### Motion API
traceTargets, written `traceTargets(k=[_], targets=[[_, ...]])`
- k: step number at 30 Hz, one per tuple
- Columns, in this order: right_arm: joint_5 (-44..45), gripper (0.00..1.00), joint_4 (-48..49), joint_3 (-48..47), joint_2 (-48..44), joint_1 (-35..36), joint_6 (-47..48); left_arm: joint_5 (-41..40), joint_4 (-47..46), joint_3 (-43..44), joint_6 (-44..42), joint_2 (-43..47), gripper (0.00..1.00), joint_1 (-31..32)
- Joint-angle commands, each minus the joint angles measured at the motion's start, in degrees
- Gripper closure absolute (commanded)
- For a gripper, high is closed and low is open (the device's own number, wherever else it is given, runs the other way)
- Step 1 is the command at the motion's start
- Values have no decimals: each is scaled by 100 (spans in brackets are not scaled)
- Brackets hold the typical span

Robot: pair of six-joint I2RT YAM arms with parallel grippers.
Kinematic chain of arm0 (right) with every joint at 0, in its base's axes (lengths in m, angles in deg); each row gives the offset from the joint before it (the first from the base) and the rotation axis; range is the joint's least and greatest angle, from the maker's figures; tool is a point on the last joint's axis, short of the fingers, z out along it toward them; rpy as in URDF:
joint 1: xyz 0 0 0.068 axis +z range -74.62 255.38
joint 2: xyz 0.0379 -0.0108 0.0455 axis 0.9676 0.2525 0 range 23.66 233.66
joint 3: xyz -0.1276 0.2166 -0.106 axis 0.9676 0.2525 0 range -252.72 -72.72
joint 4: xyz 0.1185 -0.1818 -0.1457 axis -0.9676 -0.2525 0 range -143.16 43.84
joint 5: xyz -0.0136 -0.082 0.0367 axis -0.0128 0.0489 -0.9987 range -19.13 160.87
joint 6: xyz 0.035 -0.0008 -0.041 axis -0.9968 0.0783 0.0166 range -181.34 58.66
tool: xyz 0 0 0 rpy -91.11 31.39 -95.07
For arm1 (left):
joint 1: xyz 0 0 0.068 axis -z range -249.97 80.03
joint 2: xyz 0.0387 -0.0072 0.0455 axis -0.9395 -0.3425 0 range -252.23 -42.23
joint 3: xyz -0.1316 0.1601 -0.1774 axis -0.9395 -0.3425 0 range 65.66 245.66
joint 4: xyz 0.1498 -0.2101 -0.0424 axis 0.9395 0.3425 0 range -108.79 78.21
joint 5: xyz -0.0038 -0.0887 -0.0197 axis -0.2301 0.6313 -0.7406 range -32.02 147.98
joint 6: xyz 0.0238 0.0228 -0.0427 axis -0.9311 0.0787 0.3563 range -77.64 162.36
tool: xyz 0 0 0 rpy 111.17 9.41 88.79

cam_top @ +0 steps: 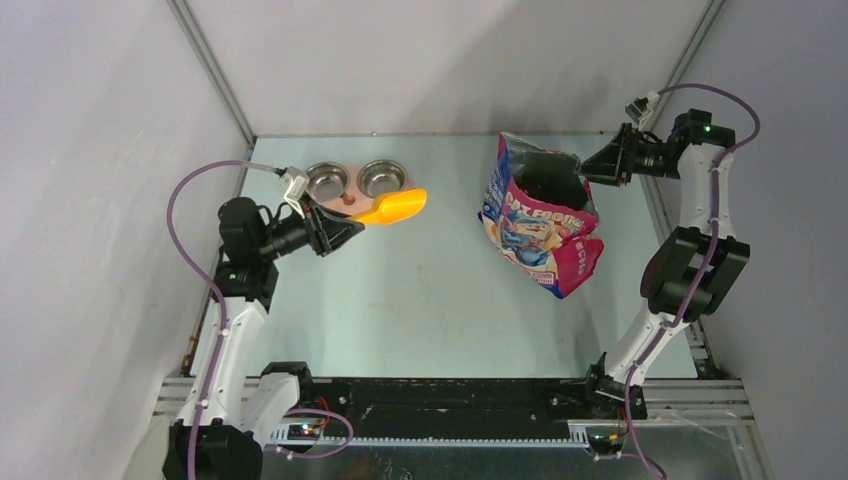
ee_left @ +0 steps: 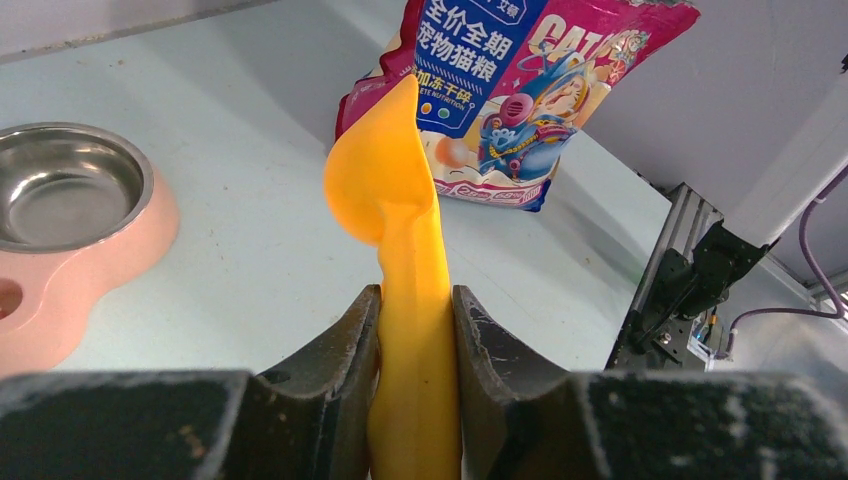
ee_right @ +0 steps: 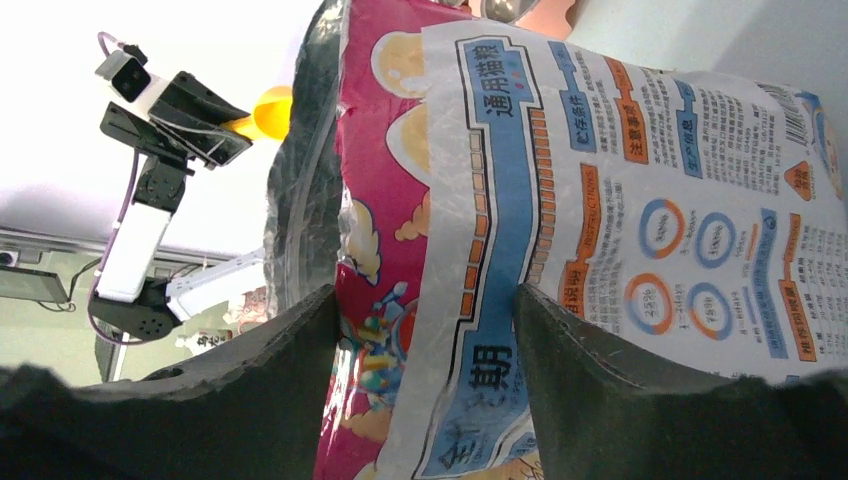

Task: Serve the pet food
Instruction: Collect the pet food from the pet food bag.

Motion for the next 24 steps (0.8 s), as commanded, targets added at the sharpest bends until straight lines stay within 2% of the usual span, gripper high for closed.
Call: traceTargets(k=[1,7,15,17,18,20,24], targets=[[279,36,170,69,11,185,-80,61,-299,-6,38,108,100,-31],[636,45,682,324,-94,336,-436,83,-300,0,62,110,100,-36],[1195,66,866,258,-176,641,-630,96,-316,-8,82,106,100,-34],[1561,78,949,206,-278,756,-673,94,-319,-8,82,89,100,-34],[1717,91,984,184,-321,846,-707,96,-317,-8,82,90,100,-37],[2136,100,1135,143,-487,992,-772,85,-318,-8,89,82,100,-34],[3304,100,1680,214,-1010,1275,-1142,80,-320,-18,112,63,100,-33]])
